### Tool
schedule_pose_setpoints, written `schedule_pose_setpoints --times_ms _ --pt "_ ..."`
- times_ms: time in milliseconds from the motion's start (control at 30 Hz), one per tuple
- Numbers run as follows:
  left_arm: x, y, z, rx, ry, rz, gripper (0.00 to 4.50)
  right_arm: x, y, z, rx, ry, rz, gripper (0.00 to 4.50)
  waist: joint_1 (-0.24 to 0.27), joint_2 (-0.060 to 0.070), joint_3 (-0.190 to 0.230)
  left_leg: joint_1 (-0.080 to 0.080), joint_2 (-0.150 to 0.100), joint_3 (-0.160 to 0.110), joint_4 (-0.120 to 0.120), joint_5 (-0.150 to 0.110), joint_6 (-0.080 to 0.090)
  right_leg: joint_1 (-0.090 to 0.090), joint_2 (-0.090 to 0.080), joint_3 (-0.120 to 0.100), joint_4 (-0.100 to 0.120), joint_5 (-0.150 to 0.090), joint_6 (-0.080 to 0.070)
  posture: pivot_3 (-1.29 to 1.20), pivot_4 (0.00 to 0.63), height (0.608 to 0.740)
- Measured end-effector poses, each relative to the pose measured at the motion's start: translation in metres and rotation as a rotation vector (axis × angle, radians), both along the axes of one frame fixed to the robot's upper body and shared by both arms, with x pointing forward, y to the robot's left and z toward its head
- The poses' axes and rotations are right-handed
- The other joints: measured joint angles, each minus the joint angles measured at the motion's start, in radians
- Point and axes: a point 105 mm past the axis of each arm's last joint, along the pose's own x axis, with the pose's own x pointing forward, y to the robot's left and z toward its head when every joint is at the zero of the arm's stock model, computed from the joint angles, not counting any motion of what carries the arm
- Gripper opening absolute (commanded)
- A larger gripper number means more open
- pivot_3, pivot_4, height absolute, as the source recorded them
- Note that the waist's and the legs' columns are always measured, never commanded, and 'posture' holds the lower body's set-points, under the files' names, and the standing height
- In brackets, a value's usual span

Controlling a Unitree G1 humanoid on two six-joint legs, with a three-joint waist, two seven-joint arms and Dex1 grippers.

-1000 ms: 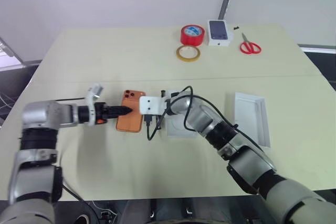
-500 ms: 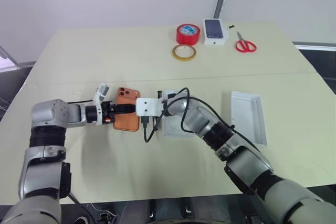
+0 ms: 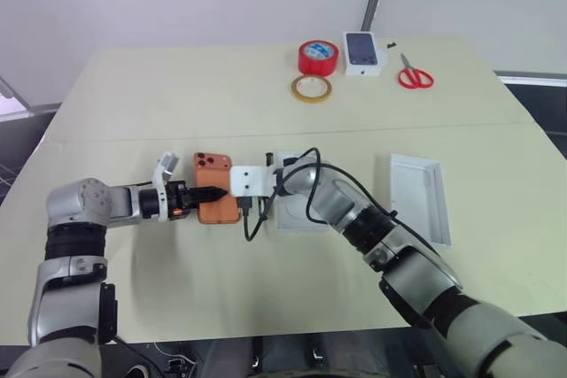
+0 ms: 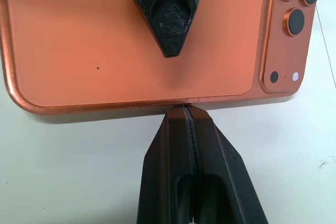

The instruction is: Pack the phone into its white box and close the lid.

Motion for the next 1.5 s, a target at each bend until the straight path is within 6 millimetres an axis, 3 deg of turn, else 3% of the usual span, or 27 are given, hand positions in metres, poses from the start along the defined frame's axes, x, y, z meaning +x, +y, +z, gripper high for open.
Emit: schedule_pose_setpoints --times_ms 100,300,467,533,600,633,700,800,900,1000,1167,1267,1500 --pt "0.0 -0.001 0.001 -0.031 -0.008 0.005 0.03 0.0 0.0 0.0 0.0 0.0 -0.001 0.0 0.0 0.0 0.0 0.0 0.0 0.0 0.0 0.0 0.0 0.0 0.0 0.0 0.0 0.0 0.0 0.0 0.15 0.74" --pt "0.0 -0.002 0.002 -0.046 -0.062 0.024 0.01 0.004 -0.002 0.004 0.033 -0.011 -0.023 0.0 0.001 0.0 0.0 0.0 0.0 0.0 0.0 0.0 0.0 0.0 0.0 0.0 0.0 0.0 0.0 0.0 0.15 0.74" --pt "-0.003 0.0 0.002 -0.065 -0.117 0.046 0.01 0.008 -0.011 0.036 0.278 0.058 -0.073 0.0 0.002 0.0 0.001 -0.001 0.0 0.0 -0.001 0.0 0.0 0.0 0.0 0.0 -0.001 0.0 0.0 0.0 0.15 0.74" --pt "-0.003 0.0 0.002 -0.087 -0.135 0.068 0.0 -0.002 -0.021 0.06 0.44 0.176 -0.041 0.54 0.002 -0.001 0.001 -0.001 0.0 0.0 -0.001 0.0 0.0 0.0 0.0 0.0 -0.001 0.0 0.0 0.0 0.15 0.74" --pt "-0.007 0.001 0.002 -0.13 -0.085 0.073 0.0 -0.018 -0.036 0.08 0.539 0.243 0.034 1.41 0.006 -0.001 0.002 -0.001 0.0 -0.001 -0.001 -0.004 0.006 0.0 0.0 0.0 -0.002 0.0 0.0 0.0 0.15 0.74" --pt "-0.009 0.001 0.003 -0.161 -0.058 0.072 0.0 -0.026 -0.049 0.082 0.539 0.25 0.061 1.87 0.01 -0.002 0.001 -0.001 0.0 -0.001 -0.001 -0.005 0.008 0.0 0.0 0.0 -0.002 0.0 0.0 0.0 0.15 0.74" --pt "-0.011 0.0 0.009 -0.222 -0.037 0.074 0.0 -0.042 -0.079 0.067 0.463 0.266 0.079 2.91 0.025 -0.002 0.001 -0.001 0.0 -0.001 0.0 -0.006 0.01 0.001 -0.001 0.0 -0.003 0.0 0.0 0.0 0.15 0.74" --pt "-0.01 -0.005 0.014 -0.248 -0.055 0.084 0.0 -0.063 -0.107 0.037 0.38 0.306 0.081 2.91 0.03 -0.002 0.002 -0.002 0.0 0.0 -0.001 -0.006 0.01 0.0 -0.001 0.0 -0.004 0.0 0.0 0.0 0.15 0.74" --pt "-0.011 -0.018 0.014 -0.256 -0.06 0.062 0.0 -0.076 -0.12 0.027 0.339 0.263 0.103 2.91 0.026 -0.002 0.003 -0.002 0.0 0.0 -0.001 -0.005 0.008 0.0 -0.001 0.0 -0.004 0.0 0.0 0.0 0.15 0.74" --pt "-0.013 -0.017 0.011 -0.237 -0.073 0.069 0.0 -0.078 -0.132 0.018 0.279 0.203 0.084 2.91 0.024 -0.002 0.003 -0.001 0.001 0.0 -0.001 -0.004 0.007 0.0 0.0 0.0 -0.003 0.0 0.0 0.0 0.15 0.74" --pt "-0.013 -0.02 0.01 -0.233 -0.069 0.059 0.0 -0.081 -0.131 0.007 0.239 0.176 0.086 2.91 0.032 -0.003 0.003 -0.001 0.001 0.0 -0.001 -0.004 0.007 0.0 -0.001 0.0 -0.004 0.0 0.0 0.0 0.15 0.74" --pt "-0.013 -0.024 0.009 -0.227 -0.071 0.048 0.0 -0.079 -0.133 0.0 0.215 0.162 0.075 2.11 0.034 -0.003 0.003 -0.001 0.001 0.0 -0.001 -0.003 0.005 0.0 -0.001 0.0 -0.004 0.0 0.0 0.0 0.15 0.74" --pt "-0.013 -0.026 0.008 -0.219 -0.073 0.04 0.0 -0.081 -0.137 -0.007 0.211 0.181 0.051 2.11 0.031 -0.003 0.003 -0.001 0.001 0.0 -0.001 -0.003 0.005 0.0 0.0 0.0 -0.004 0.0 0.0 0.0 0.15 0.74"
